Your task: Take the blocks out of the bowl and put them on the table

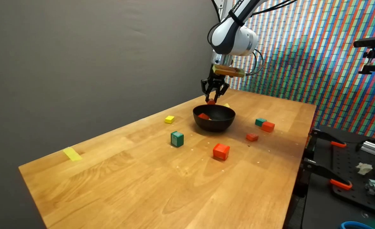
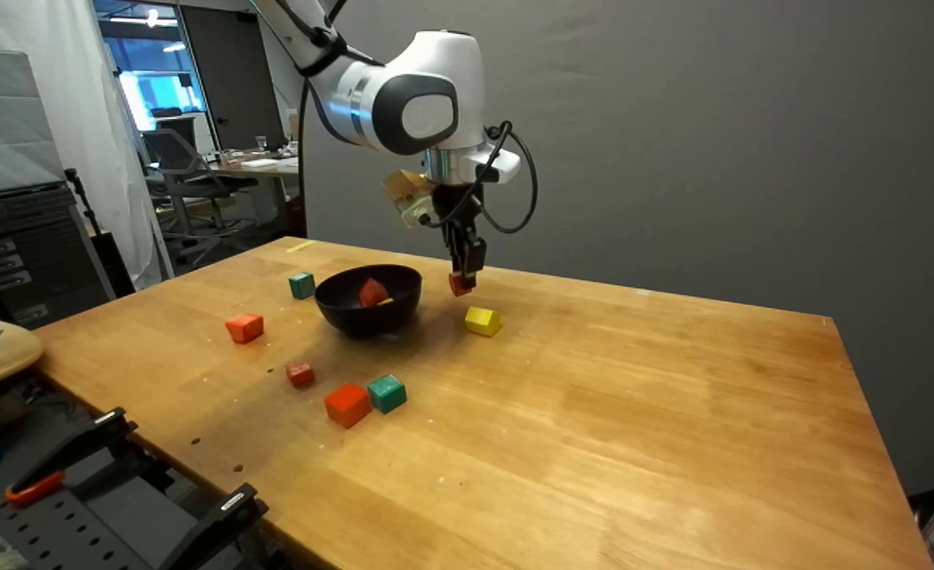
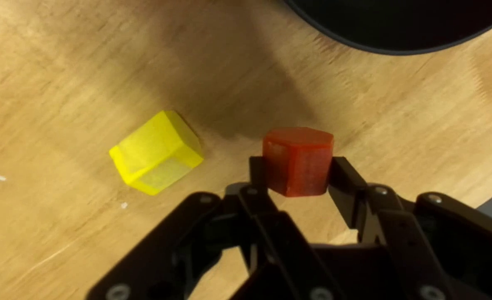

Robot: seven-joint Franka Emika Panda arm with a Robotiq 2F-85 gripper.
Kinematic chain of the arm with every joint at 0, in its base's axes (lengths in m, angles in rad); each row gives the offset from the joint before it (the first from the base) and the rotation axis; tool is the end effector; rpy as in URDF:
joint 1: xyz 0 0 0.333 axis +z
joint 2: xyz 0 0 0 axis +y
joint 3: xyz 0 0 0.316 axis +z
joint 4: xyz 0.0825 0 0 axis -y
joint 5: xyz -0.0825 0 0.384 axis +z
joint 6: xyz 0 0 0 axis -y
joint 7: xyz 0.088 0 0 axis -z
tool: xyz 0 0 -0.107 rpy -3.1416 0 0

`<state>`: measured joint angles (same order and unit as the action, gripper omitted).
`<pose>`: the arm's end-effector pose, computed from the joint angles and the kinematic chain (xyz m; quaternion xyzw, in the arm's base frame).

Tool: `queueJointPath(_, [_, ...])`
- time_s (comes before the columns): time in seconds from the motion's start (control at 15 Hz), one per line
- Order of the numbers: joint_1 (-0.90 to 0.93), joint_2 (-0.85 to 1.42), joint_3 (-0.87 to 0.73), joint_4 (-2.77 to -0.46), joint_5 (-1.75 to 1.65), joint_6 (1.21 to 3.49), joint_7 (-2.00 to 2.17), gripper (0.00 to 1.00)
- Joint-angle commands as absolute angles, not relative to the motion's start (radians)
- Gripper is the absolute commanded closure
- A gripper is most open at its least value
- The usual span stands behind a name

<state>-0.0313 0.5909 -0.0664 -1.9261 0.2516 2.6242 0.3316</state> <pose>0.6312 -0.0659 0.1898 -0.9485 0.3080 -0.0491 0.0560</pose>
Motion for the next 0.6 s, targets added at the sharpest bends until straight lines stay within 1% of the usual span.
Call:
queueJointPath(0.0, [-0.013,0.609,-0.09,-1.885,0.235,2.627,0.371,0.25])
queueJointPath(0.2, [-0.01,0.537,-0.087,-1.932,0.236,2.61,0.369,0.03])
queueJointPath(0.27, [-0.018,0.502,-0.07,-1.951,0.25,2.591,0.353,0.0])
queueJointPath(0.53, [-0.033,0.417,0.0,-1.99,0.297,2.52,0.3,0.0])
